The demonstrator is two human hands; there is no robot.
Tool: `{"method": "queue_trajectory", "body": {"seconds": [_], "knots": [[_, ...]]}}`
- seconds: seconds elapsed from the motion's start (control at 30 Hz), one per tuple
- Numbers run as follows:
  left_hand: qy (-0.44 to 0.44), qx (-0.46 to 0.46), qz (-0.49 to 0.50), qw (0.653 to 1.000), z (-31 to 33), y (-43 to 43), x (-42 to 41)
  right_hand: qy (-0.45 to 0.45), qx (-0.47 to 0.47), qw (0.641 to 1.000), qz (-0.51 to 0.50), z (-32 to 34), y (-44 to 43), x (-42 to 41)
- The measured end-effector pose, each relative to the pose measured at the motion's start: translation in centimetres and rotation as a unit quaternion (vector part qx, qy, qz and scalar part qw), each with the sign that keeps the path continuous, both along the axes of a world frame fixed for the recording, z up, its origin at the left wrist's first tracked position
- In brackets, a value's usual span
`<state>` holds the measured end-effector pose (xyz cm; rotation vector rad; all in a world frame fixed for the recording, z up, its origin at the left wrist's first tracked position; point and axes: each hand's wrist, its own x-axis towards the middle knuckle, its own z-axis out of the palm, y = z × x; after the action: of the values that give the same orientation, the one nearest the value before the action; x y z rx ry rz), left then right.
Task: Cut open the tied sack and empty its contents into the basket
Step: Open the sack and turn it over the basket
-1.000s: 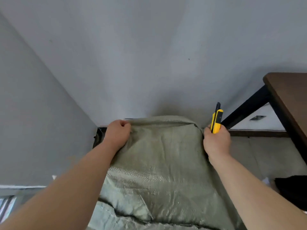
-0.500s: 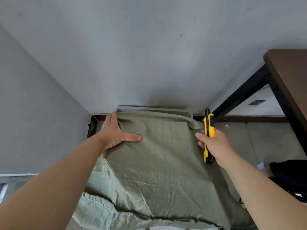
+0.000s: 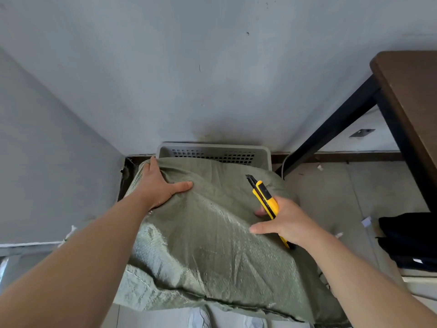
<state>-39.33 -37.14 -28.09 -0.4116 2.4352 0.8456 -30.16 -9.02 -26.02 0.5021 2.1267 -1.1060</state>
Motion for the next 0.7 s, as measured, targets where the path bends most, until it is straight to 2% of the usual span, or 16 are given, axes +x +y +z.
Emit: {"method": "queue_trajectory", "body": {"seconds": [0.2, 0.3, 0.43, 0.6, 0.7], "knots": [[-0.008, 0.006, -0.012, 1.0, -0.5, -0.3, 0.1, 0.062, 0.067, 0.996, -0.019, -1.2, -1.5, 0.8], [-0.011, 0.011, -0.011, 1.0, -0.3, -0.6, -0.1, 0.106, 0.097, 0.987, -0.071, -1.9, -1.9, 0.1], [-0.065, 0.071, -0.056, 0.994, 0.7, -2.0, -0.5, 0.144, 0.05, 0.973, -0.171, -1.7, -1.6, -1.5], [-0.17, 0.113, -0.161, 0.966, 3.0, -3.6, 0.7, 0.16, 0.042, 0.962, -0.217, -0.6, -1.9, -3.6], [-0.168, 0.036, -0.18, 0.969, 4.0, -4.4, 1.6, 0.173, 0.043, 0.956, -0.234, 0.3, -2.4, -4.8]]}}
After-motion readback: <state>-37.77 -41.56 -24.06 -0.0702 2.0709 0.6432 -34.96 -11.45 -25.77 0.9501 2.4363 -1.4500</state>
